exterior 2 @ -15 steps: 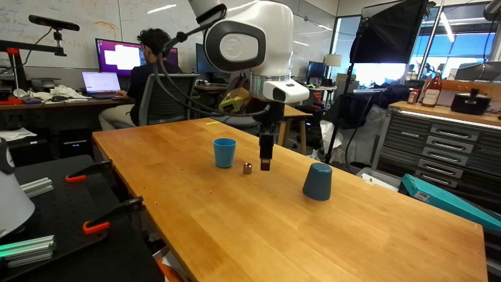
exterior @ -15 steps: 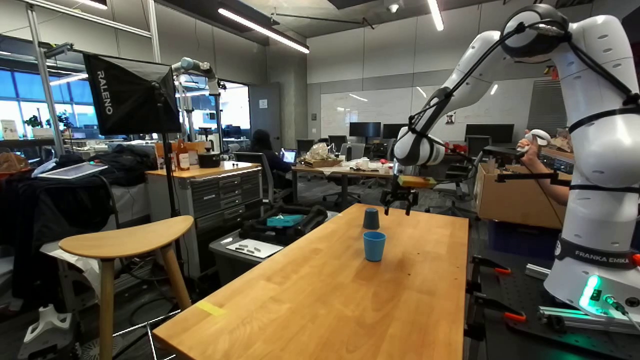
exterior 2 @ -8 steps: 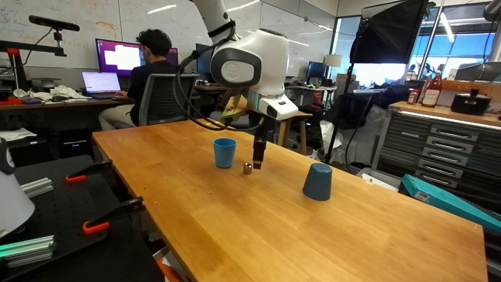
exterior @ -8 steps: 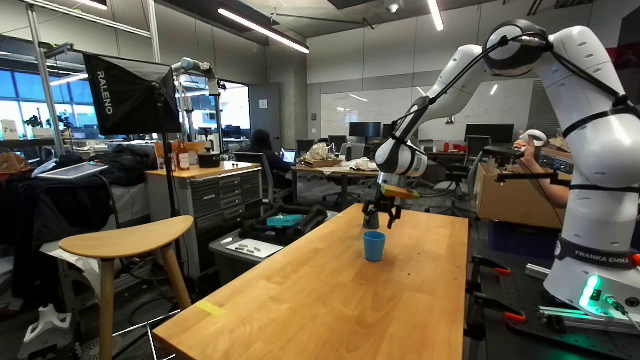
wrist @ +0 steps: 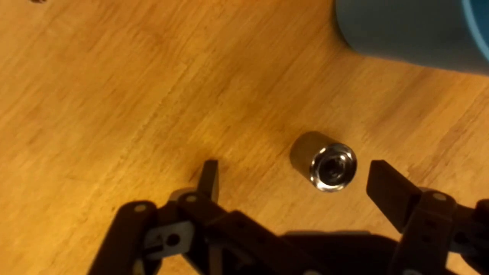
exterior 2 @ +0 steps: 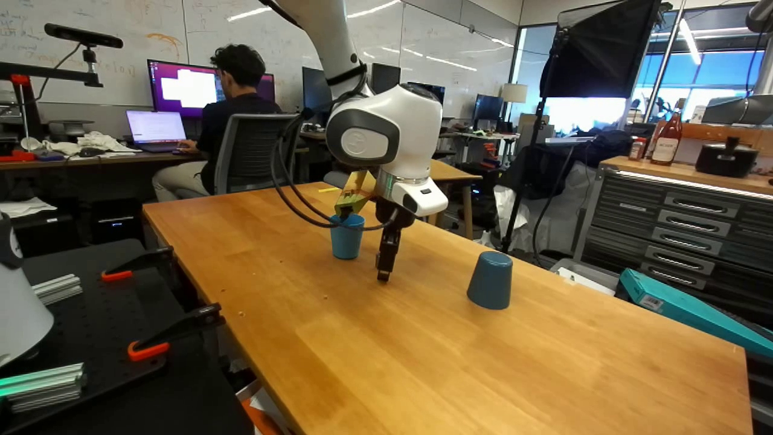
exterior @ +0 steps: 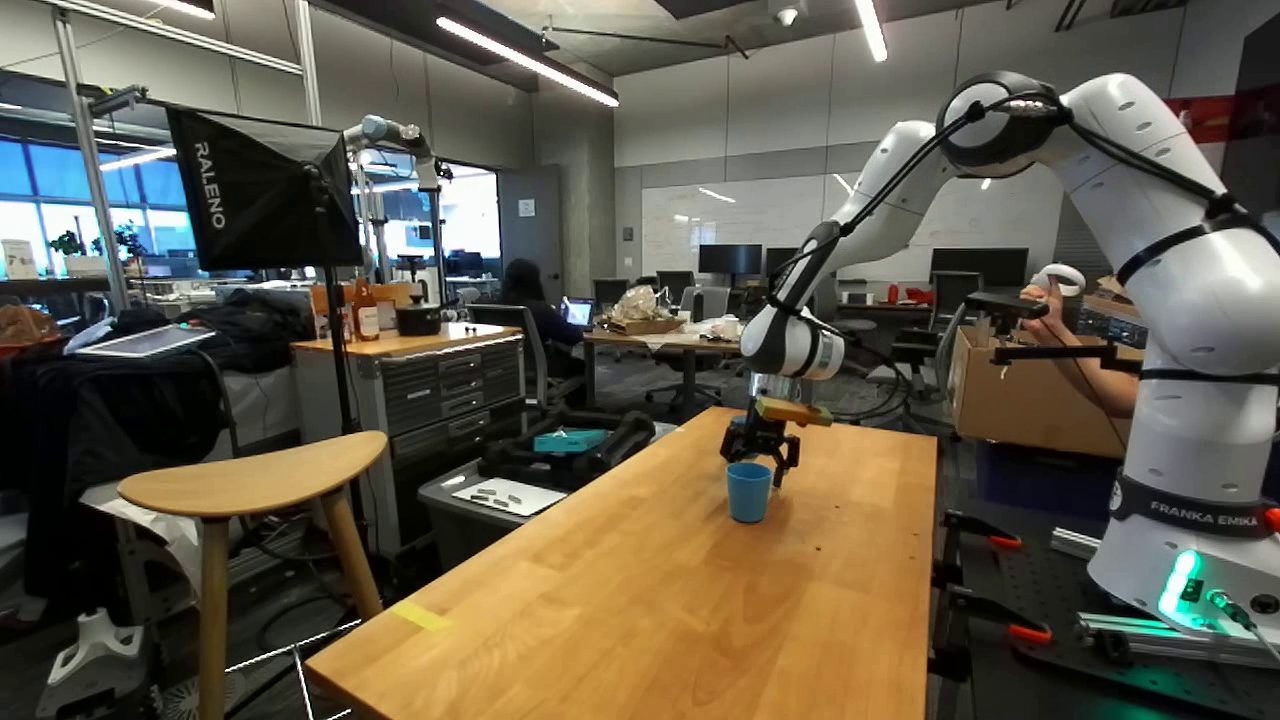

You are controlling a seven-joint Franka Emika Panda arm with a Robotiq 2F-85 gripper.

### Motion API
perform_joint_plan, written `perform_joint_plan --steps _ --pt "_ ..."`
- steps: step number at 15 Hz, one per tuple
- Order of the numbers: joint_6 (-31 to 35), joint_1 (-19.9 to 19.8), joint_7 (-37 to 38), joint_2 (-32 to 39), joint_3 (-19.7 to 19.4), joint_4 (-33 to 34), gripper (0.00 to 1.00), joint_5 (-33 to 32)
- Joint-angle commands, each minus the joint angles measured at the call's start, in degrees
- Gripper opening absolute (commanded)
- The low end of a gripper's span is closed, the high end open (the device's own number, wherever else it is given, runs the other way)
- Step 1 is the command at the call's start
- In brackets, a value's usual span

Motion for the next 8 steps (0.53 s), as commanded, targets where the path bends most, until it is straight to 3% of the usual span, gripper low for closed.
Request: perform_joint_plan --steps 1,6,7,8 --pt "-0.44 -0.56 -1.18 2.63 1.06 3.33 0.74 0.83" --pt "-1.59 -0.62 -1.18 1.35 1.95 4.02 0.35 1.06" --pt "-2.90 -0.61 -1.14 0.90 1.87 4.23 0.78 0.67" --pt "-3.24 -0.46 -1.04 0.57 1.70 4.28 0.74 0.52"
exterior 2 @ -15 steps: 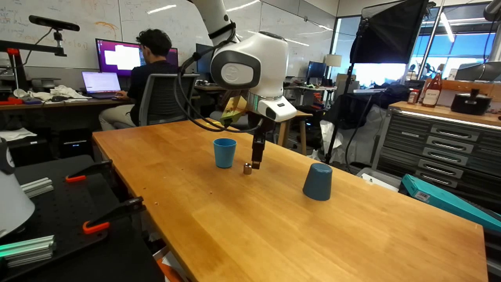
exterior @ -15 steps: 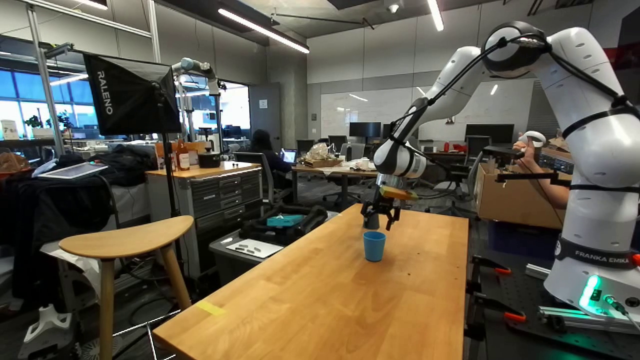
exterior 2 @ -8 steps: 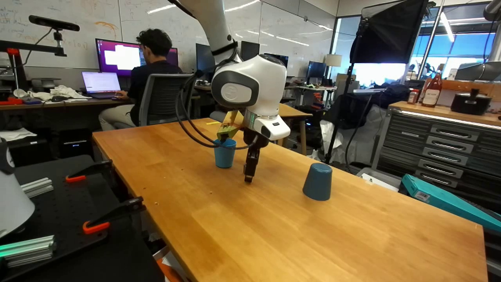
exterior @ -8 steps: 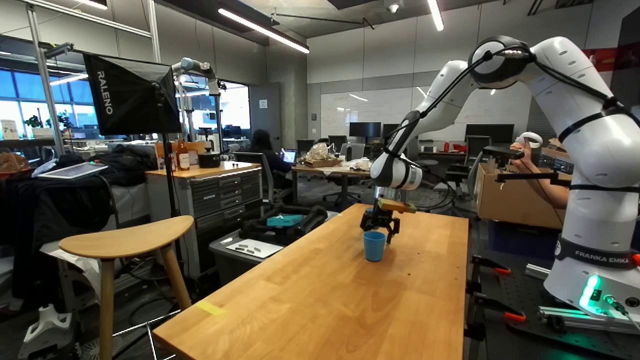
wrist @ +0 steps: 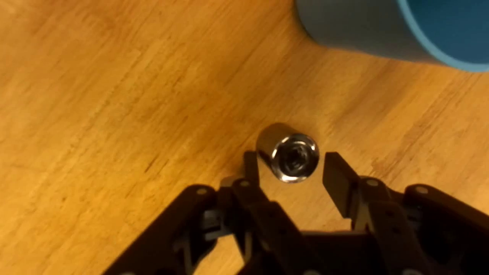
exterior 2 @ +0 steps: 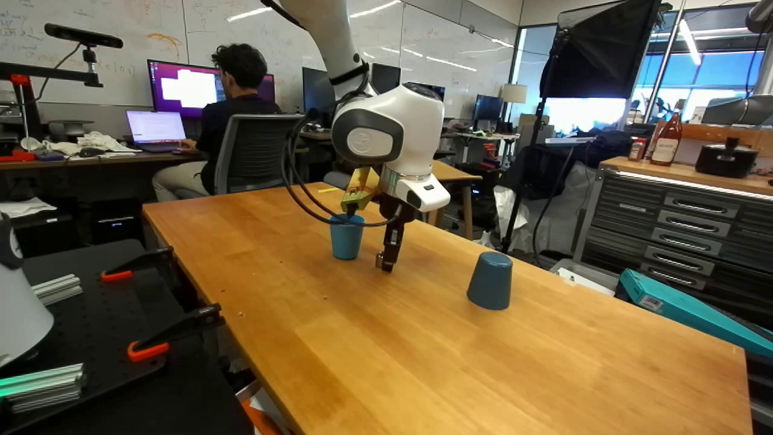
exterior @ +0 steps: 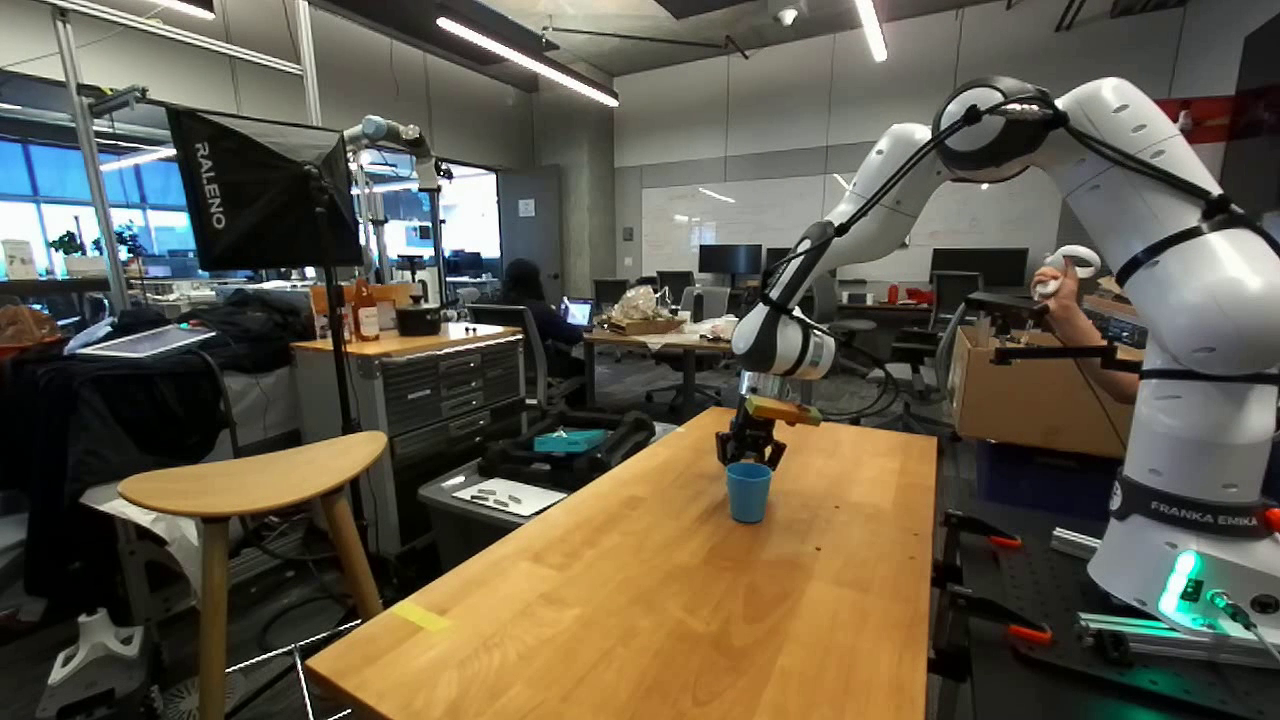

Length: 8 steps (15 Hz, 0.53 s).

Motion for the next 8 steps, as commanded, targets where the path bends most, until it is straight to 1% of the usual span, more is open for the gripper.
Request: perform_joint_plan --steps 1,3,5,6,8 --pt "-3.68 -0.36 -0.83 -0.73 0.20 1.86 0.75 0.27" --pt "-5.69 -0.02 -0.27 -0.92 -0.32 2.35 0.88 -0.16" --pt "-7.74 0.47 0.06 -0.93 -0.84 2.67 0.52 -0.80" --pt "-9.23 0.04 -0.14 -1.00 -0.61 2.96 0.52 -0.28" --pt "-11.25 -0.36 -0.57 -0.88 -0.71 3.30 0.37 0.27"
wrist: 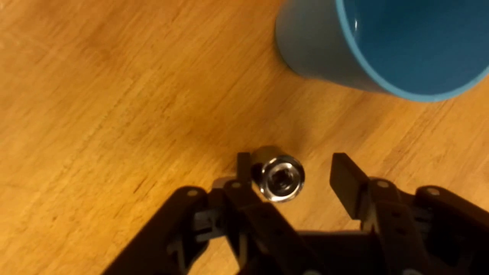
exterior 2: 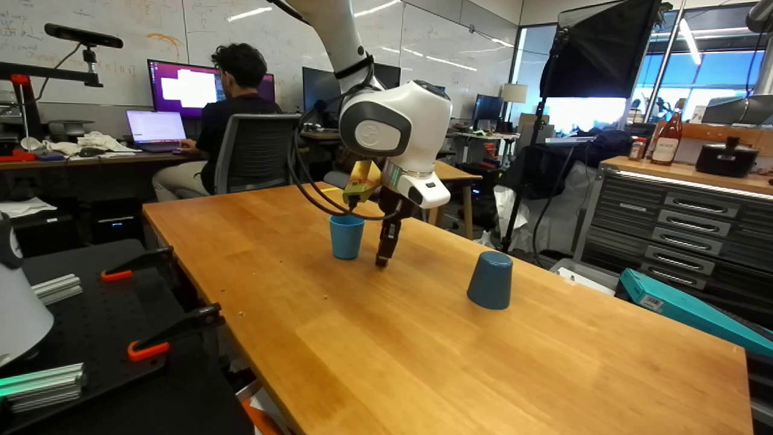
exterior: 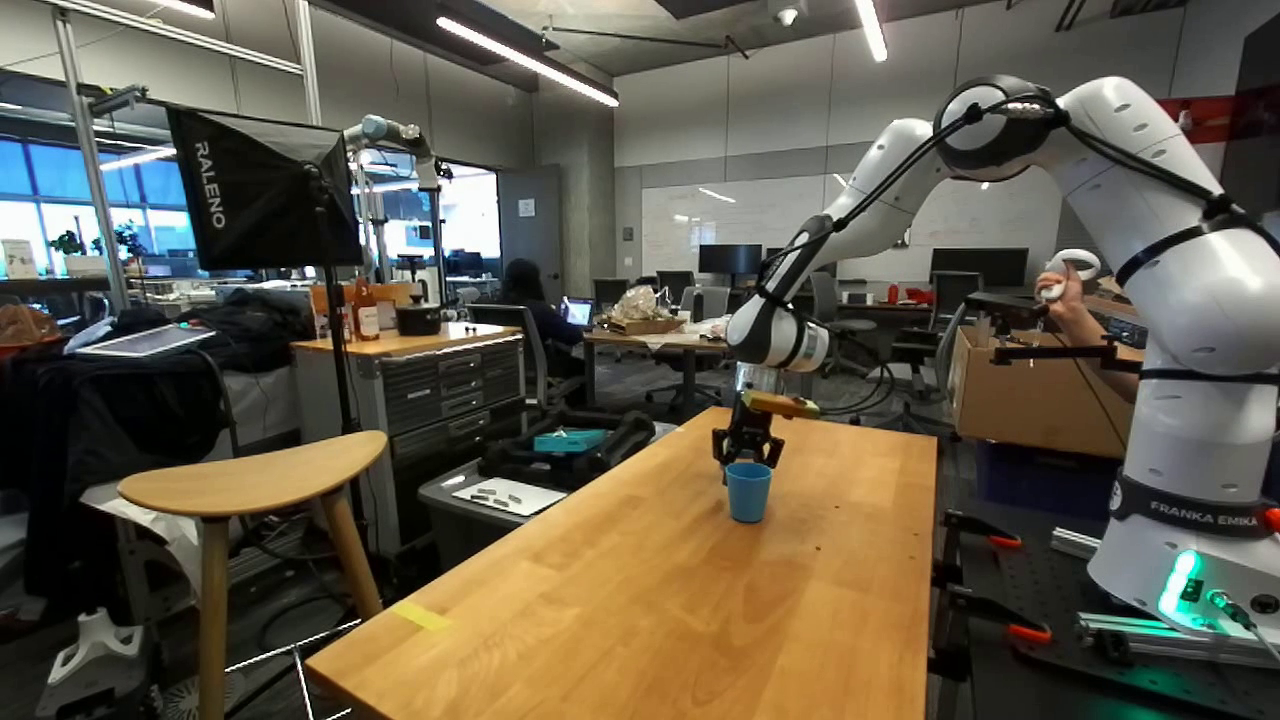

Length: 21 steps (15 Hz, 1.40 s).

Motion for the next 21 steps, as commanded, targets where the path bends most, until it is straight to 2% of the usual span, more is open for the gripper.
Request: perform_joint_plan --steps 1,4,5,10,13,16,21 --pt "-4.63 -0.40 -0.62 -0.51 -0.85 1.29 0.27 0.52" --pt "-5.70 0.02 -0.04 -1.34 -1.96 1.61 0.06 -0.01" --pt "-6.17 0.23 0.17 -1.98 -2.21 1.66 0.09 -0.21" --pt "-8.33 1.54 0.16 -8.53 -1.73 0.98 0.08 -0.23" --pt "-17.44 0.41 -0.77 -10.81 -0.55 2.28 0.08 3.50" --pt "-24.93 0.90 0.23 -11.27 -1.62 3.15 0.08 5.38" --pt "-30.68 1.64 2.12 -9.61 -3.51 3.32 0.08 5.75"
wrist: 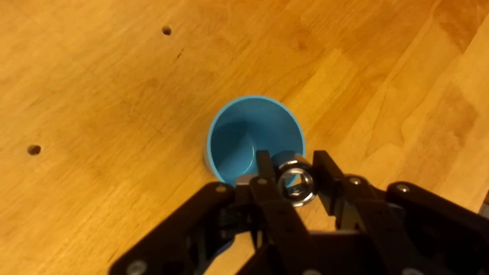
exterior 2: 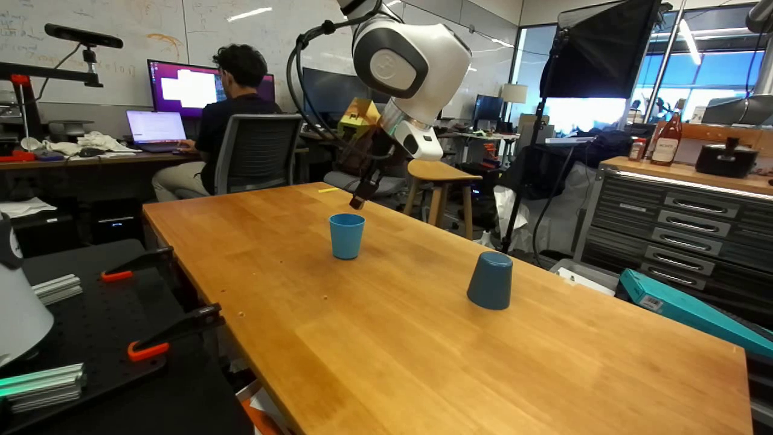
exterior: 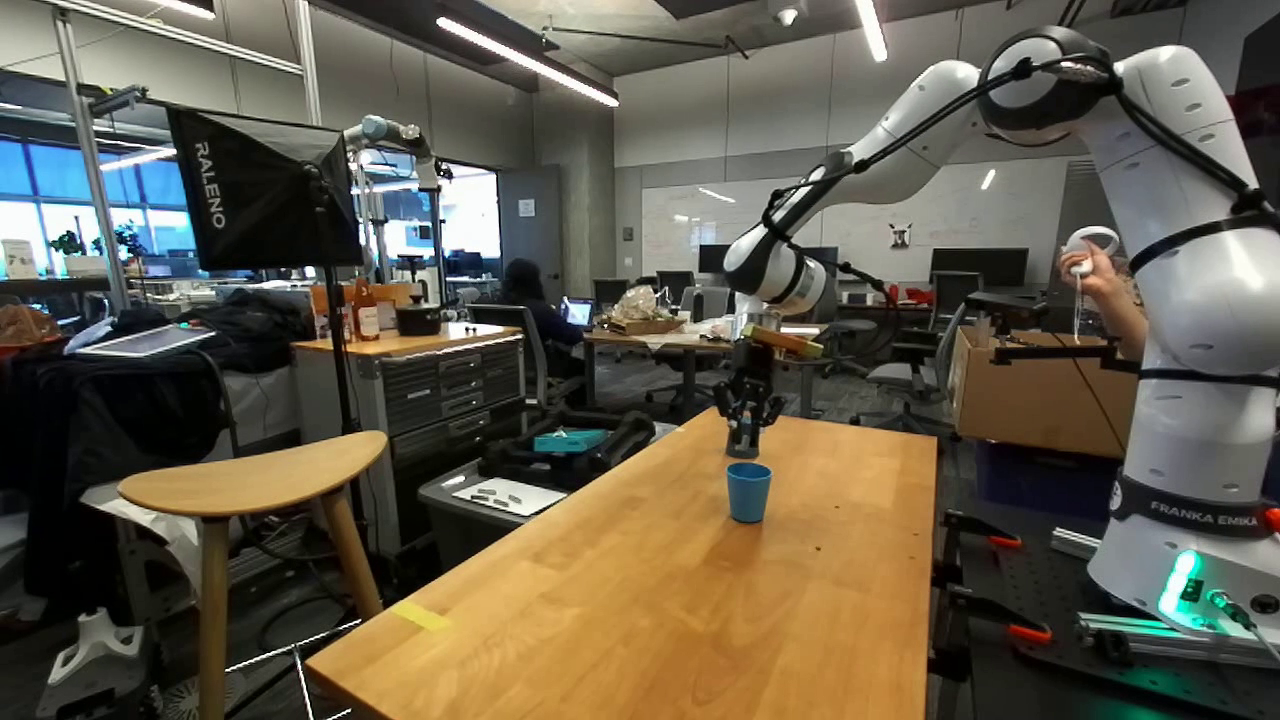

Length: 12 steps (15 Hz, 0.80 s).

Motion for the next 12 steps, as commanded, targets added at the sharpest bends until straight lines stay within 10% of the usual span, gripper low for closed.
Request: perform_joint_plan --steps 1,7,8,11,12 --pt "-3.83 0.74 1.45 1.35 -1.81 0.99 0.08 1.58" --pt "0.88 1.56 -2.38 2.50 -1.19 -1.19 0.09 2.27" --pt "0.83 1.72 -2.48 2.73 -1.08 -1.10 0.56 2.37" --pt "1.57 2.34 -2.95 2.28 -0.95 -0.91 0.70 2.65" --pt "2.09 2.70 -3.13 1.74 -0.97 -0.94 0.28 2.34"
